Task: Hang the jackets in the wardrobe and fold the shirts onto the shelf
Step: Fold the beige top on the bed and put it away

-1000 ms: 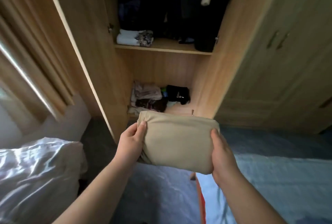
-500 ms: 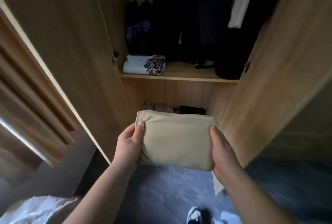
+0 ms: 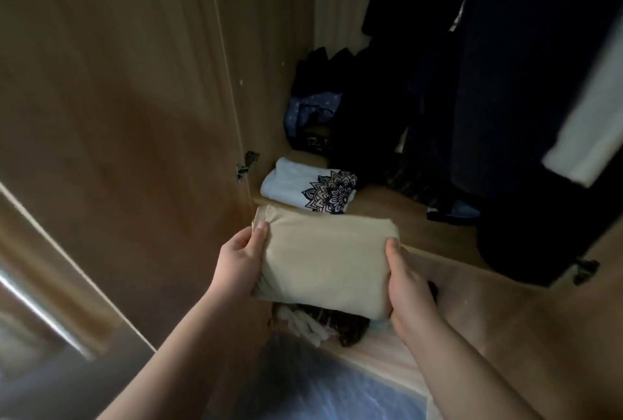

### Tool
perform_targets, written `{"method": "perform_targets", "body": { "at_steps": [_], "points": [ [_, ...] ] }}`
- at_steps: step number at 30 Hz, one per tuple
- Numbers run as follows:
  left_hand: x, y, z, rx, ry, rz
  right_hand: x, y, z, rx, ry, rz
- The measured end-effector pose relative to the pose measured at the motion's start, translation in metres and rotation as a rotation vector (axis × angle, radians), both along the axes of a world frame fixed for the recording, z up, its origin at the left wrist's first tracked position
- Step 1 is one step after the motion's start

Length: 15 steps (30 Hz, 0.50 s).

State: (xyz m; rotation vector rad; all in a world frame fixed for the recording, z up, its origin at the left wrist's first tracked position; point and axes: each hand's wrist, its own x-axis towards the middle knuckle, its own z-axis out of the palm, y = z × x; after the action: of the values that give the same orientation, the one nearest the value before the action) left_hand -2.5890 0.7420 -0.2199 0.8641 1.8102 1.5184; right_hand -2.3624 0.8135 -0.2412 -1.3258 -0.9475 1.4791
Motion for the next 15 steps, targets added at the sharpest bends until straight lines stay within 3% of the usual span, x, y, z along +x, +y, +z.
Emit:
{"method": "perform_targets", "body": {
  "at_steps": [7, 15],
  "points": [
    [-0.044, 0.115, 0.0, -0.064, -0.049, -0.023, -0.042, 0.107, -0.008, -0.025, -0.15, 0.062],
    [-0.132, 0.265, 0.0, -0.126, -0.004, -0.083, -0.12, 0.231, -0.01, 0.208, -0.418, 0.026]
  ]
}}
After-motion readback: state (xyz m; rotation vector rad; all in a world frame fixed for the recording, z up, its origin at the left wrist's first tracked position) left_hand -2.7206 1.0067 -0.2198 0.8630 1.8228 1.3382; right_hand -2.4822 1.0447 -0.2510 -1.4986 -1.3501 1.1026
